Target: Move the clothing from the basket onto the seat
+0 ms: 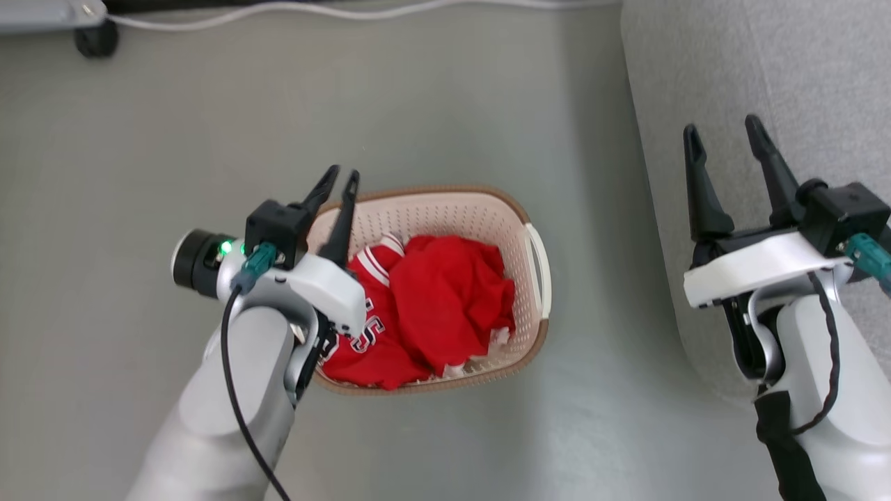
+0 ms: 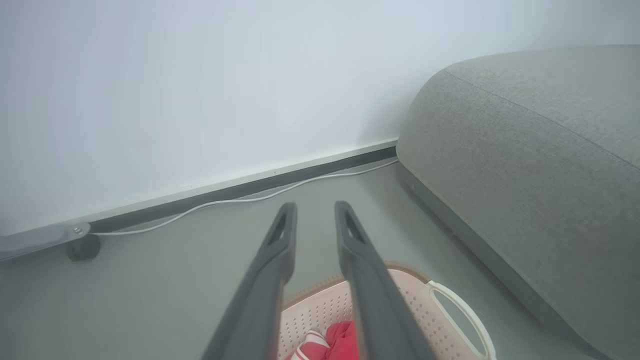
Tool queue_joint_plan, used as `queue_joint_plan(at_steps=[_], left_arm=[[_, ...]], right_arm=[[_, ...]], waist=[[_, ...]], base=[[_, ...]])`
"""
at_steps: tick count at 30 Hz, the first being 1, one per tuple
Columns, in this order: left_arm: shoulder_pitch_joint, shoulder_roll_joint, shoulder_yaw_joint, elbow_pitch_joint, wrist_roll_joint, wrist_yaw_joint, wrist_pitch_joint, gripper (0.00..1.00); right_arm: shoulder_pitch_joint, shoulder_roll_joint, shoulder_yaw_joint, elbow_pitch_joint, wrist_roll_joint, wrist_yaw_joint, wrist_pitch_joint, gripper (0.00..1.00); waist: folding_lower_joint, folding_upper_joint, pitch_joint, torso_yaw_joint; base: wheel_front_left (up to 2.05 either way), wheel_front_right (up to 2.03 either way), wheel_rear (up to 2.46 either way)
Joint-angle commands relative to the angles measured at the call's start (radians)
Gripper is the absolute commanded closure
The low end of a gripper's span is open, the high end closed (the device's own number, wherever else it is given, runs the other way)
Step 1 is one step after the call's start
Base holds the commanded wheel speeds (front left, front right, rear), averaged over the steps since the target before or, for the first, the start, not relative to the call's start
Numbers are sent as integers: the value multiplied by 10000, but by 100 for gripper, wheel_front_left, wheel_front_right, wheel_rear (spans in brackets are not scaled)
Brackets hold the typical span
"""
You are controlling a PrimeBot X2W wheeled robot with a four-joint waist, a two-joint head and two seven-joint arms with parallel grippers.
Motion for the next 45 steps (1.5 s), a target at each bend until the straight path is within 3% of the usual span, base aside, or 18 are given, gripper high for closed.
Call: queue_joint_plan(at_steps=[1, 27, 35, 45], left_arm=[[474, 201, 552, -632, 118, 56, -59, 0], [5146, -109, 4856, -3414, 946, 37, -60, 0], [5955, -287, 5505, -3865, 1104, 11, -60, 0], [6141, -358, 5540, -3910, 1171, -22, -60, 0]], right_arm=[[341, -19, 142, -137, -14, 71, -103, 0], [2625, -11, 106, -243, -62, 71, -103, 0], [2958, 87, 110, -422, -100, 71, -103, 0], [3043, 149, 55, -468, -124, 71, -103, 0]], waist=[[0, 0, -741, 254], [0, 0, -3809, 509], [0, 0, -4062, 463], [0, 0, -4016, 407]], base=[[0, 0, 0], [0, 0, 0], [0, 0, 0], [0, 0, 0]])
